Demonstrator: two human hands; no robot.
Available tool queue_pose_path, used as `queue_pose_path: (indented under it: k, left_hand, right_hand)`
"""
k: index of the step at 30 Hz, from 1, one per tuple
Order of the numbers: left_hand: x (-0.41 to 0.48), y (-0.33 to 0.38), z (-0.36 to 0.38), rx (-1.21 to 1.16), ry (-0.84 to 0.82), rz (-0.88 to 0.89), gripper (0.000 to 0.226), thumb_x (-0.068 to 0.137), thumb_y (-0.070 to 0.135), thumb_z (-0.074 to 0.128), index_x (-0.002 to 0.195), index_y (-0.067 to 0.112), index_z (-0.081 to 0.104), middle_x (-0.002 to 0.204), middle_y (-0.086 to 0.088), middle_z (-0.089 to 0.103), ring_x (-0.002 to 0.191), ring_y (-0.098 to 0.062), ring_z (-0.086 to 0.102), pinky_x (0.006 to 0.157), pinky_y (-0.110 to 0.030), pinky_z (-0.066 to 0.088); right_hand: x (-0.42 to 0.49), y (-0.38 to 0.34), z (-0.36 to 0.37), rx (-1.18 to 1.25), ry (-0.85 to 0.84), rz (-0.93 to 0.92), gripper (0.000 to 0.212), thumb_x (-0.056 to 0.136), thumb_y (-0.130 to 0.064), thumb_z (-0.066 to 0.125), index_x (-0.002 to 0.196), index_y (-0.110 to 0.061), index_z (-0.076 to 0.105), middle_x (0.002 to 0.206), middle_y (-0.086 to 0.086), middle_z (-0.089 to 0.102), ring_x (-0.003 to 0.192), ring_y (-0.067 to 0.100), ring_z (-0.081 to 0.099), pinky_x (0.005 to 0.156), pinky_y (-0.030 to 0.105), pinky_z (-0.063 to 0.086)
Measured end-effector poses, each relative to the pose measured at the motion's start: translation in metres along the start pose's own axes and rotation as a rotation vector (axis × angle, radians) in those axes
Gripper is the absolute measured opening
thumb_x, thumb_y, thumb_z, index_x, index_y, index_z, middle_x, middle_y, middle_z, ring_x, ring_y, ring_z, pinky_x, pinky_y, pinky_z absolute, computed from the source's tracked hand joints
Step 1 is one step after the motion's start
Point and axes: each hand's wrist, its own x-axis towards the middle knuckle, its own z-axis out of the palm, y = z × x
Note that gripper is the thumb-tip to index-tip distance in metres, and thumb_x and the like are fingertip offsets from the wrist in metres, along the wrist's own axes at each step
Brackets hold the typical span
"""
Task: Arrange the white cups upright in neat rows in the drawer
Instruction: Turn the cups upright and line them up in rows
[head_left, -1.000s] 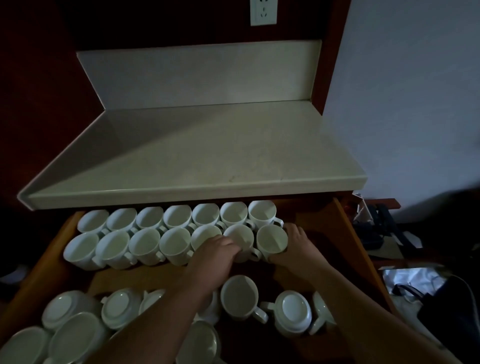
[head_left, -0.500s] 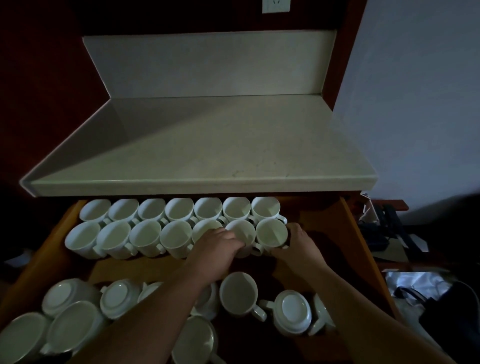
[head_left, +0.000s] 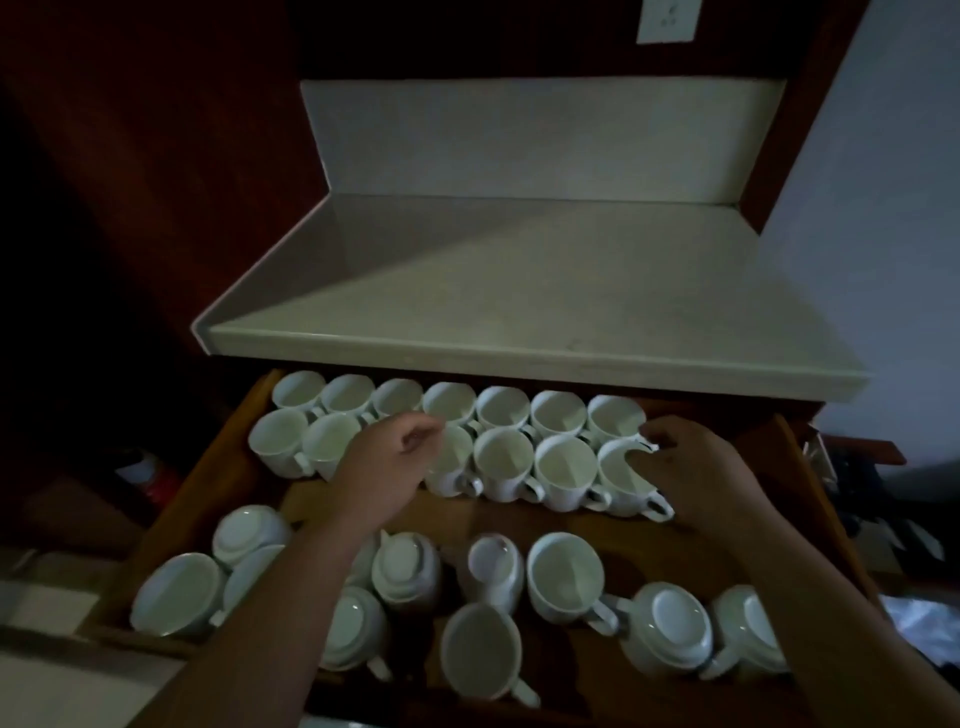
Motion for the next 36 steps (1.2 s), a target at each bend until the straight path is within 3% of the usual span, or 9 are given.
queue_pose_path:
  k: [6,9,12,14,17,21,27,31,36]
  left_hand:
    - [0.004,-0.059,-0.116,0.001,0.113,-0.073,0.011,0.096,0.035,0.071,0.104,0.034,0.078,0.111,0.014,0.072,0.096,-0.003,0.069,0.087,-0.037,0.060]
    - [0.002,-0.092,-0.154,0.191,0.002,-0.083,0.010,0.095,0.033,0.073,0.105,0.031,0.074,0.110,0.005,0.074,0.095,-0.010,0.070,0.089,-0.038,0.059]
    - [0.000,-0.119,-0.170,0.483,-0.189,-0.089,0.021,0.095,0.034,0.068,0.115,0.026,0.071,0.108,0.003,0.074,0.100,-0.018,0.068,0.084,-0.031,0.054]
    - [-0.003,-0.134,-0.172,0.598,-0.367,-0.084,0.033,0.091,0.035,0.064,0.123,0.029,0.068,0.117,-0.001,0.071,0.105,-0.021,0.067,0.089,-0.034,0.055]
    - [-0.006,-0.147,-0.165,0.628,-0.506,-0.094,0.030,0.094,0.034,0.061,0.121,0.025,0.069,0.128,-0.006,0.067,0.116,-0.025,0.063,0.098,-0.036,0.051]
    - [-0.008,-0.158,-0.158,0.597,-0.485,-0.068,0.035,0.091,0.045,0.063,0.123,0.031,0.063,0.131,-0.004,0.061,0.115,-0.024,0.061,0.094,-0.036,0.051]
    - [-0.011,-0.160,-0.155,0.599,-0.503,-0.049,0.043,0.091,0.045,0.067,0.131,0.033,0.056,0.133,-0.003,0.057,0.114,-0.024,0.063,0.091,-0.036,0.050]
    - [-0.013,-0.160,-0.154,0.605,-0.510,-0.038,0.046,0.091,0.046,0.065,0.133,0.032,0.054,0.137,-0.003,0.055,0.119,-0.024,0.060,0.096,-0.039,0.051]
    - [-0.014,-0.162,-0.152,0.646,-0.496,-0.030,0.056,0.090,0.051,0.064,0.140,0.033,0.049,0.140,-0.006,0.052,0.121,-0.027,0.060,0.098,-0.042,0.050]
  right_hand:
    - [-0.020,-0.119,0.061,0.059,-0.026,-0.048,0.035,0.087,-0.043,0.073,0.121,-0.033,0.069,0.113,-0.006,0.073,0.097,0.015,0.067,0.084,0.032,0.051]
    - [-0.035,-0.181,0.114,-0.020,-0.142,-0.107,0.039,0.085,-0.051,0.070,0.119,-0.032,0.068,0.117,-0.007,0.072,0.108,0.017,0.068,0.085,0.031,0.051]
    - [-0.055,-0.236,0.169,-0.017,-0.295,-0.141,0.056,0.069,-0.073,0.062,0.100,-0.028,0.071,0.098,-0.006,0.074,0.090,0.010,0.070,0.073,0.030,0.052]
    - [-0.062,-0.254,0.208,-0.121,-0.363,-0.221,0.053,0.076,-0.077,0.059,0.099,-0.031,0.069,0.098,-0.010,0.072,0.090,0.006,0.068,0.074,0.029,0.054]
    - [-0.065,-0.258,0.247,-0.365,-0.420,-0.285,0.043,0.086,-0.061,0.063,0.118,-0.031,0.064,0.114,-0.006,0.070,0.100,0.017,0.068,0.083,0.040,0.058]
    - [-0.072,-0.257,0.254,-0.438,-0.424,-0.265,0.044,0.085,-0.043,0.070,0.127,-0.031,0.064,0.112,-0.005,0.070,0.098,0.018,0.067,0.081,0.036,0.057]
    - [-0.067,-0.233,0.260,-0.435,-0.337,-0.174,0.053,0.072,-0.052,0.063,0.122,-0.035,0.059,0.118,-0.005,0.068,0.109,0.021,0.065,0.087,0.043,0.058]
    - [-0.069,-0.229,0.253,-0.369,-0.301,-0.167,0.065,0.070,-0.050,0.069,0.132,-0.035,0.054,0.129,-0.006,0.063,0.116,0.019,0.063,0.093,0.043,0.056]
    - [-0.062,-0.218,0.263,-0.286,-0.320,-0.184,0.067,0.061,-0.064,0.063,0.123,-0.041,0.055,0.123,-0.011,0.063,0.113,0.017,0.063,0.091,0.044,0.056]
